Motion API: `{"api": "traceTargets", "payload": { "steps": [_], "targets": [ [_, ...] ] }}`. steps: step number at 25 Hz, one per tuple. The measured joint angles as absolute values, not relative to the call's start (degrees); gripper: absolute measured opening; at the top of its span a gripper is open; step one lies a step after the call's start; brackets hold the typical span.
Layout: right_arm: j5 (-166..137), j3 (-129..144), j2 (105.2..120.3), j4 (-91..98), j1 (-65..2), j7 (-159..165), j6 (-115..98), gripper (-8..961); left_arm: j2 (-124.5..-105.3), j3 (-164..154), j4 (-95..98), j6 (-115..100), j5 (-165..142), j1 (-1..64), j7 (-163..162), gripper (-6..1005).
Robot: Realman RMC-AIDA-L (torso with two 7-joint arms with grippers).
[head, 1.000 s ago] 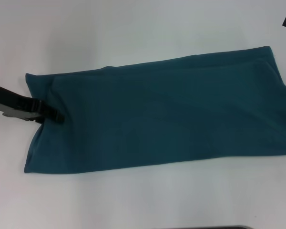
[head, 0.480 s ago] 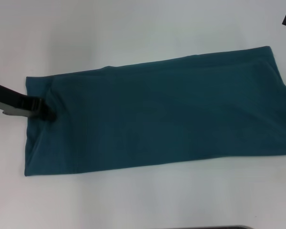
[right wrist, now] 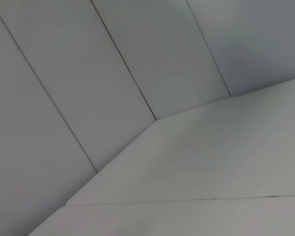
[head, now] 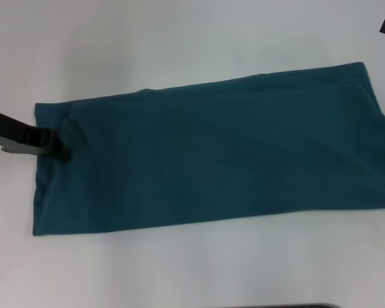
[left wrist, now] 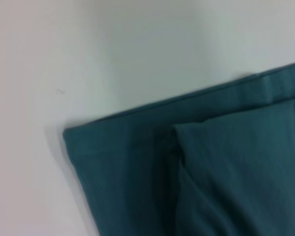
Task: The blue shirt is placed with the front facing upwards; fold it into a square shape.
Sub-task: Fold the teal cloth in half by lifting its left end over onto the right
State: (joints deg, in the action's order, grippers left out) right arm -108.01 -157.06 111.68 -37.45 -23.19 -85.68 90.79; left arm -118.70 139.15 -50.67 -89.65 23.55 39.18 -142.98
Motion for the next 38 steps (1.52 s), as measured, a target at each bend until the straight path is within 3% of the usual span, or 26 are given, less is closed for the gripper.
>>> {"api": "traceTargets", "payload": {
  "steps": [16, 19, 24, 30, 38],
  "targets": [
    [-107.8, -157.1, 111.68, -37.4, -22.9, -85.8, 90.8, 684, -118.54, 139.5, -51.3, -91.8, 23.8, 38.5, -142.7, 37],
    [-107.8, -157.1, 111.68, -37.4, -22.9, -85.9, 90.8, 683, -118.36, 140.2, -51.5, -91.9, 23.8, 38.4, -142.8, 151],
    [-107.7, -157.1, 111.68, -37.4, -23.0, -85.9, 90.8, 683, -117.97, 141.3, -53.2, -93.1, 23.8, 38.3, -142.9, 151],
    [-107.8, -157.1, 111.68, -37.4, -23.1, -85.9, 90.7, 683, -116.19, 142.1, -53.7, -93.9, 23.8, 38.4, -143.7, 150],
    [-107.7, -157.1, 111.68, -37.4, -23.1, -86.0, 90.7, 684, -115.88, 141.9, -53.7, -93.7, 23.4, 38.9, -144.0, 153]
  ]
}}
